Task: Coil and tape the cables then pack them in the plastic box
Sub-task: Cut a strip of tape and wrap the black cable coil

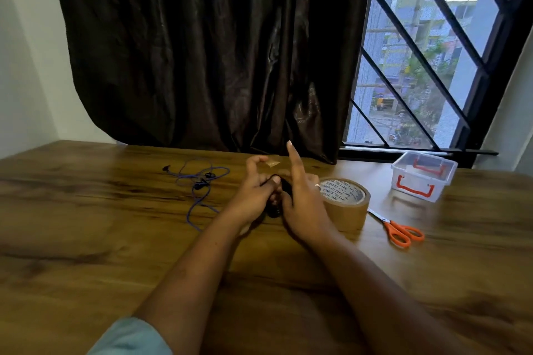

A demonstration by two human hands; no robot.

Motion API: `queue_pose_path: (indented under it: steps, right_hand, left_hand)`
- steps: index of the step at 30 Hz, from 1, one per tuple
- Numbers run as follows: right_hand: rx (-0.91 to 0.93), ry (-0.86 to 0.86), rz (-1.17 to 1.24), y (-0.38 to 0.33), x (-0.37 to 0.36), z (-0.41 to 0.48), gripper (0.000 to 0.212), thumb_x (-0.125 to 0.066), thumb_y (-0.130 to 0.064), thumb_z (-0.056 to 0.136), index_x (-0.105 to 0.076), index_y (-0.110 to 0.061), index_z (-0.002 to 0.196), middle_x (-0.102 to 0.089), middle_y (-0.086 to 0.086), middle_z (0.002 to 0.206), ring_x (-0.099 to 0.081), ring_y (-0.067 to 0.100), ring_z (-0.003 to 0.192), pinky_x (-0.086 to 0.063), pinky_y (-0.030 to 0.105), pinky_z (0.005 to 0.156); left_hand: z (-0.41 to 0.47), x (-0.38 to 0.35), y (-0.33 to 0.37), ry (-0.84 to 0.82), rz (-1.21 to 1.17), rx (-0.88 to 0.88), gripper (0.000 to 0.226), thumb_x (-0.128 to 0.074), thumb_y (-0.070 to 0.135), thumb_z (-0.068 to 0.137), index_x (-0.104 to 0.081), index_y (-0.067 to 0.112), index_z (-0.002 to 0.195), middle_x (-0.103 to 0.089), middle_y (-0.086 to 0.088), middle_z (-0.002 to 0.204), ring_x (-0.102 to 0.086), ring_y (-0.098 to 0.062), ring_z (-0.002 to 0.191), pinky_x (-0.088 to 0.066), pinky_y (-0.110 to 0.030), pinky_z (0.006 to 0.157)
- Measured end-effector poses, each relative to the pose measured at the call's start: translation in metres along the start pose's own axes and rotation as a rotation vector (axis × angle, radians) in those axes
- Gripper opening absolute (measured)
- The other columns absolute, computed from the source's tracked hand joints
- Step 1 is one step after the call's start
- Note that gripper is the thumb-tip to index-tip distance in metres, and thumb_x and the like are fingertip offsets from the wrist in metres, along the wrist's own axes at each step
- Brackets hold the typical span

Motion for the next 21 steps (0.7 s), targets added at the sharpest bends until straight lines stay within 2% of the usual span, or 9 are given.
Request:
queue_pose_path:
  steps: [2, 5, 7, 9, 12, 15, 17, 21]
  right_hand:
    - [-0.010, -0.037, 0.073, 0.000, -0.006, 0.000, 0.087, -0.051, 0.004, 0.088, -0.002, -0.031, 0.152, -0.059, 0.006, 0.090, -0.054, -0.001, 0.073, -0.035, -0.002, 0.063]
    - [-0.070, -0.008, 0.272, 0.006, -0.004, 0.000, 0.077, -0.051, 0.006, 0.089, -0.014, -0.026, 0.149, -0.062, -0.005, 0.070, -0.061, -0.004, 0.064, -0.042, 0.003, 0.059]
    - [-0.132, -0.025, 0.379, 0.009, -0.005, 0.000, 0.070, -0.052, 0.003, 0.090, -0.021, -0.031, 0.143, -0.068, 0.003, 0.076, -0.067, 0.004, 0.072, -0.051, 0.016, 0.066]
    - [-0.193, -0.044, 0.527, 0.012, -0.007, 0.000, 0.061, -0.056, 0.002, 0.090, -0.029, -0.032, 0.132, -0.070, 0.012, 0.083, -0.071, 0.021, 0.080, -0.057, 0.036, 0.076]
    - [-0.286, -0.020, 0.740, 0.017, -0.007, 0.001, 0.049, -0.063, 0.000, 0.086, -0.039, -0.029, 0.117, -0.071, 0.014, 0.080, -0.070, 0.031, 0.078, -0.056, 0.053, 0.081]
    - [-0.323, 0.012, 0.769, 0.020, -0.004, -0.001, 0.044, -0.067, -0.003, 0.084, -0.042, -0.023, 0.115, -0.069, 0.020, 0.085, -0.068, 0.036, 0.076, -0.052, 0.062, 0.083]
    - [-0.294, 0.027, 0.673, 0.018, -0.001, 0.000, 0.044, -0.068, -0.003, 0.083, -0.044, -0.023, 0.115, -0.067, 0.021, 0.095, -0.069, 0.036, 0.077, -0.054, 0.060, 0.078]
    - [-0.218, 0.063, 0.544, 0.012, 0.005, 0.001, 0.033, -0.064, -0.008, 0.088, -0.049, -0.026, 0.112, -0.066, 0.005, 0.094, -0.071, 0.021, 0.070, -0.057, 0.035, 0.063]
  left_hand:
    - [0.001, 0.003, -0.001, 0.010, -0.077, 0.020, 0.031, -0.044, 0.007, 0.096, -0.033, 0.024, 0.120, -0.051, 0.003, 0.066, -0.046, -0.003, 0.049, -0.041, -0.021, 0.050]
    - [0.001, 0.010, -0.005, 0.050, -0.204, 0.100, 0.015, -0.047, 0.021, 0.097, -0.042, 0.024, 0.110, -0.053, 0.006, 0.058, -0.046, -0.003, 0.042, -0.040, -0.021, 0.047]
    - [0.001, 0.013, -0.005, 0.075, -0.178, 0.100, 0.014, -0.045, 0.028, 0.097, -0.044, 0.020, 0.109, -0.053, 0.006, 0.056, -0.047, -0.005, 0.041, -0.042, -0.023, 0.049]
    - [0.000, 0.014, 0.000, 0.094, -0.141, 0.047, 0.012, -0.042, 0.027, 0.098, -0.046, 0.018, 0.105, -0.053, 0.004, 0.064, -0.049, -0.003, 0.042, -0.042, -0.020, 0.045]
    - [-0.003, 0.006, 0.004, -0.013, -0.226, 0.050, 0.010, -0.042, 0.024, 0.099, -0.050, 0.020, 0.096, -0.051, 0.006, 0.063, -0.043, -0.005, 0.046, -0.041, -0.018, 0.044]
    - [-0.006, 0.002, 0.003, -0.126, -0.293, 0.102, 0.009, -0.048, 0.016, 0.096, -0.050, 0.023, 0.101, -0.049, 0.004, 0.058, -0.045, -0.006, 0.048, -0.043, -0.017, 0.046]
    - [-0.008, 0.002, 0.003, -0.142, -0.260, 0.102, 0.016, -0.049, 0.011, 0.095, -0.049, 0.022, 0.106, -0.051, 0.004, 0.056, -0.050, -0.004, 0.046, -0.040, -0.016, 0.045]
    - [-0.008, -0.002, 0.005, -0.120, -0.249, 0.077, 0.014, -0.046, 0.008, 0.096, -0.048, 0.017, 0.106, -0.058, 0.007, 0.054, -0.050, -0.001, 0.043, -0.035, -0.015, 0.043]
Point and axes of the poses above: each hand's wrist, its own z-axis towards the middle knuckle, its own x-axis out of the back of the hand, y = z × x, the point moved 8 cm from there along z, towards the middle knuckle
